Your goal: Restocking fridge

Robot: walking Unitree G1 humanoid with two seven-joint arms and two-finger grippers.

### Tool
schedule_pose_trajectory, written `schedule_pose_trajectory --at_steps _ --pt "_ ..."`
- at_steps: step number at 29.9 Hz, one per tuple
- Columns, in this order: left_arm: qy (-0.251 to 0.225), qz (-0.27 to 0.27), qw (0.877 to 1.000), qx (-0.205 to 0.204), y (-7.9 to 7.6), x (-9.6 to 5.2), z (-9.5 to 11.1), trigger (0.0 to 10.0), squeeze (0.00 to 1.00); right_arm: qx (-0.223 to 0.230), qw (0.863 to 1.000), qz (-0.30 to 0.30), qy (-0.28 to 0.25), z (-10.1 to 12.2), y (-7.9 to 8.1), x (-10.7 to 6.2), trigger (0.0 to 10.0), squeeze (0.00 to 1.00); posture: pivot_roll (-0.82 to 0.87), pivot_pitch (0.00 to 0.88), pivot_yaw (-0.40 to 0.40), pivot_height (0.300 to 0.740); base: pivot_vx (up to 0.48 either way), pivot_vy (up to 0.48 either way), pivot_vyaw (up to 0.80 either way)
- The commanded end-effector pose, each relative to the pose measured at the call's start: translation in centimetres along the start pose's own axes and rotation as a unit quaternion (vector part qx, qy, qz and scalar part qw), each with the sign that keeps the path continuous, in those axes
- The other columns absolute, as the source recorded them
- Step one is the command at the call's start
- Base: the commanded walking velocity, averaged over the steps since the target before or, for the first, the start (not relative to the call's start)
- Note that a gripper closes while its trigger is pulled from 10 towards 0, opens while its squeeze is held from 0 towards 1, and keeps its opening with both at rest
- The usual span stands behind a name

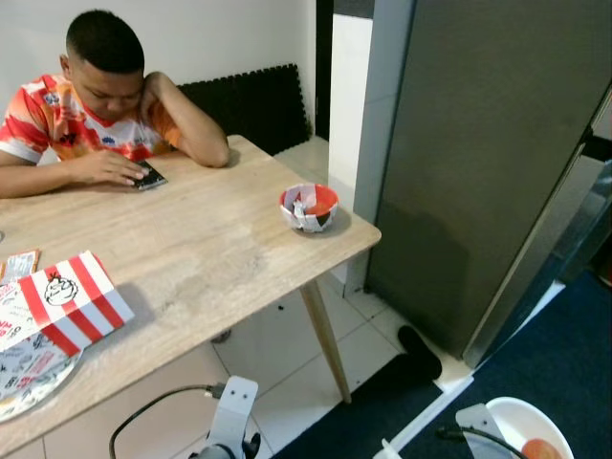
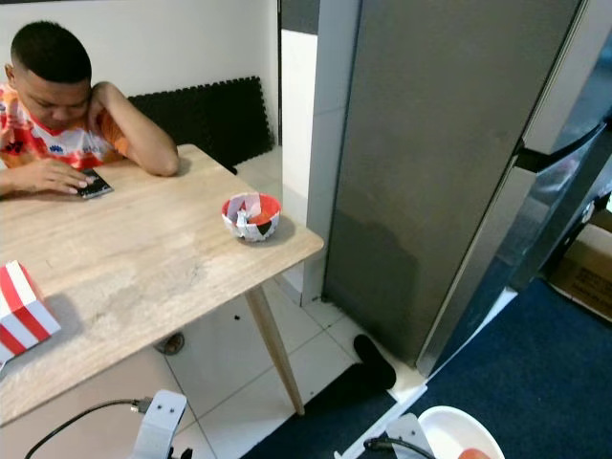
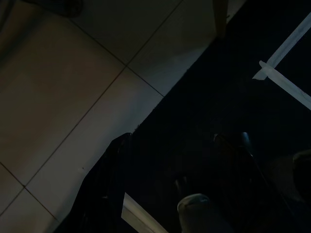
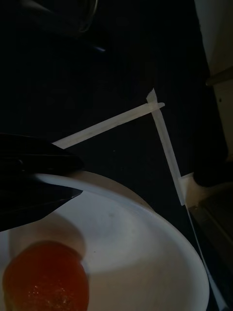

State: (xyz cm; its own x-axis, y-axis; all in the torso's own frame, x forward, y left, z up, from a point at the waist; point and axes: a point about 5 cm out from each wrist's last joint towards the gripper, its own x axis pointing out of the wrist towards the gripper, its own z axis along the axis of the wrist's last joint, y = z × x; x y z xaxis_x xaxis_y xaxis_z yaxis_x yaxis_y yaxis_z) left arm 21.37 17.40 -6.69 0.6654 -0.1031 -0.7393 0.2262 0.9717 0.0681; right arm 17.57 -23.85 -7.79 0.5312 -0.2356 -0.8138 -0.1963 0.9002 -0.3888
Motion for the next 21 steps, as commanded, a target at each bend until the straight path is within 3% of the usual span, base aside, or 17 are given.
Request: schedule_pose_trajectory --at_steps 1,21 --pt "0.011 -0.001 1.0 -0.006 -0.12 -0.13 -0.69 10.0 0.0 -0.004 1.0 -0.001 -0.012 0.43 -0.01 0.02 10.0 0.0 -0.07 0.018 -0.023 0.74 0.0 -0.292 0.0" --pt "0.002 0.0 1.0 -0.015 -0.3 -0.06 -0.4 10.0 0.0 -0.012 1.0 -0.002 -0.019 1.06 -0.28 0.1 10.0 0.0 -0.07 0.013 -0.031 0.74 0.0 -0.292 0.0"
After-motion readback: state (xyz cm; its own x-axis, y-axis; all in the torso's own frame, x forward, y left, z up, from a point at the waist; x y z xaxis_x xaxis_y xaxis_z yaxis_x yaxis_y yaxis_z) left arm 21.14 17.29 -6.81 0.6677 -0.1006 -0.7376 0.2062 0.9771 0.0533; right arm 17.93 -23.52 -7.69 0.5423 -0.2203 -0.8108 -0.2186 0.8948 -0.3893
